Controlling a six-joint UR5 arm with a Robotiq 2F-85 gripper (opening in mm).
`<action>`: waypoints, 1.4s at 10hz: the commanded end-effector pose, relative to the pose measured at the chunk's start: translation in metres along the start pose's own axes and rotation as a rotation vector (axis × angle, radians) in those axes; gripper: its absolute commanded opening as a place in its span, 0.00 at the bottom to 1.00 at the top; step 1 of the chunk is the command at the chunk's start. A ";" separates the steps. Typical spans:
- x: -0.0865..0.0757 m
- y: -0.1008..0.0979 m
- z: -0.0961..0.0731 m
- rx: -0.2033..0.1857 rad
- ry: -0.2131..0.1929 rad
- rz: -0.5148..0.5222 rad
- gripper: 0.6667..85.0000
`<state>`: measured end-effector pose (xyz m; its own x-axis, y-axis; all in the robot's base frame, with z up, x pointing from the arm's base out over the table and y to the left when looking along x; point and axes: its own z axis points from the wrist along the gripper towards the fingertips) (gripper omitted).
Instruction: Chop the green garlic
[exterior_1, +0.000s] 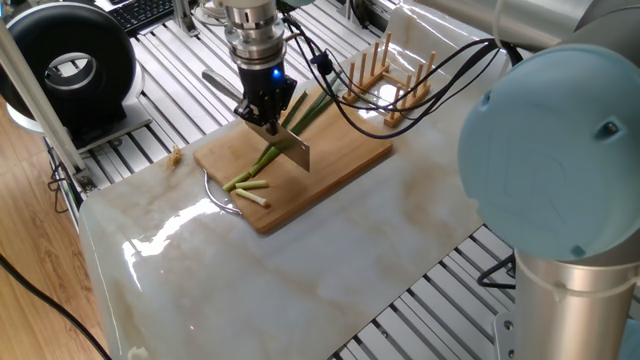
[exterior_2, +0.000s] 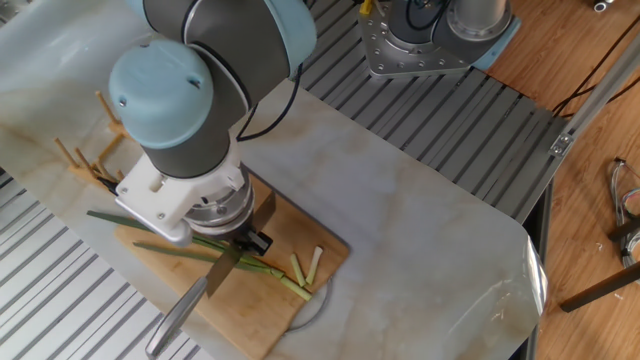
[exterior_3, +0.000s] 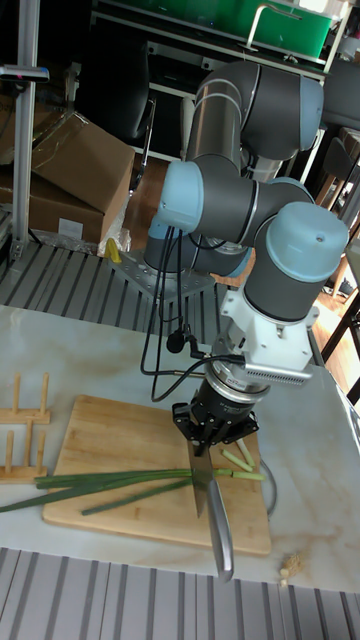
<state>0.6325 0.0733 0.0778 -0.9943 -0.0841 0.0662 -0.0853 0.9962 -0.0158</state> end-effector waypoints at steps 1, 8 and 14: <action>-0.001 0.001 -0.006 -0.022 -0.006 -0.002 0.01; -0.003 -0.008 -0.008 -0.024 -0.014 -0.014 0.01; -0.002 -0.007 -0.009 -0.037 -0.010 -0.021 0.01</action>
<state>0.6369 0.0644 0.0836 -0.9928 -0.1064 0.0548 -0.1064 0.9943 0.0037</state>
